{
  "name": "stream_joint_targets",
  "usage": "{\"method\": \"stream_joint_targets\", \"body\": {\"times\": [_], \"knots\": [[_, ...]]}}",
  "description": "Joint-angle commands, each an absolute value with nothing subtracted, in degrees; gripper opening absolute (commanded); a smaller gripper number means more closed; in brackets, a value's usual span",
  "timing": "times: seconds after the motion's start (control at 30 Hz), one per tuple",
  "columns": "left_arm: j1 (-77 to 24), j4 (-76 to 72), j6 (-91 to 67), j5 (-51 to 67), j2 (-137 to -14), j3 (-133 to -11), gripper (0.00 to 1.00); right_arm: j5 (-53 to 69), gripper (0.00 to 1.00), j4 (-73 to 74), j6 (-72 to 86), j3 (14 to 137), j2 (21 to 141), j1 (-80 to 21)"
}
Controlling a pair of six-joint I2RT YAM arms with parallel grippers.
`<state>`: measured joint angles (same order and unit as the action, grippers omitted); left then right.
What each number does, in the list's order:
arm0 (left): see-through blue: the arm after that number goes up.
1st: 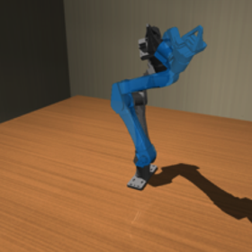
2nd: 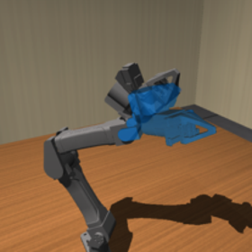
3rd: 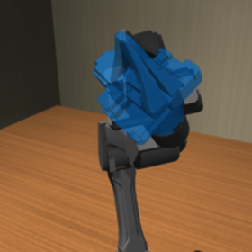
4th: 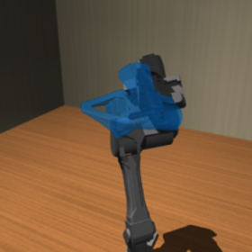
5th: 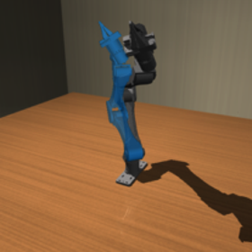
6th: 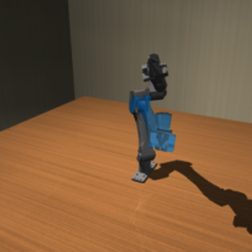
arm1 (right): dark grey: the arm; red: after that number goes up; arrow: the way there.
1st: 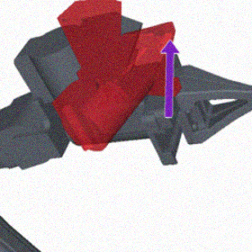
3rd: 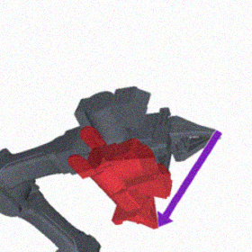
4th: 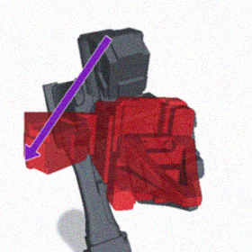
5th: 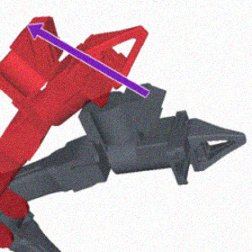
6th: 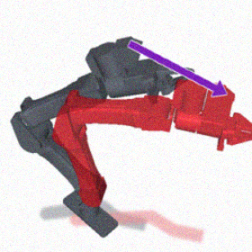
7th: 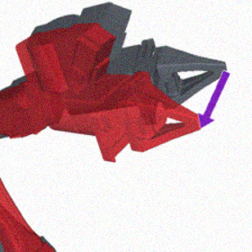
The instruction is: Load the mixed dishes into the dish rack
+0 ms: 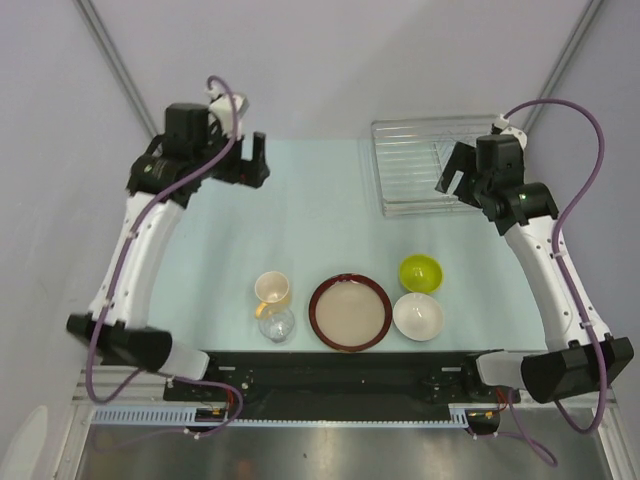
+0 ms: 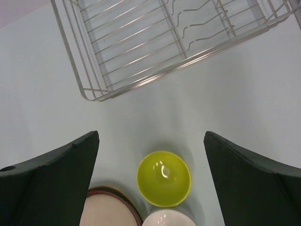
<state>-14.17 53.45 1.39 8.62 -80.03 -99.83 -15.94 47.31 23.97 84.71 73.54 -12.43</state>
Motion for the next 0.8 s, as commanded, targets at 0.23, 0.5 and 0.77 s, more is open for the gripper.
{"method": "stream_joint_targets", "body": {"times": [0.23, 0.5, 0.77], "knots": [[-29.6, 45.7, -2.7, 1.9, -115.4, -129.4, 1.0, -12.5, 1.0, 33.3, 25.9, 72.9, 60.9, -10.5], [-32.7, 31.8, -9.2, 3.3, -126.9, -132.8, 1.0, -8.5, 1.0, 27.3, 26.5, 61.4, 51.7, -15.2], [-35.6, 25.1, -13.1, 6.1, -131.9, -134.3, 1.0, -6.4, 1.0, 26.1, 26.3, 58.3, 52.5, -17.1]]}}
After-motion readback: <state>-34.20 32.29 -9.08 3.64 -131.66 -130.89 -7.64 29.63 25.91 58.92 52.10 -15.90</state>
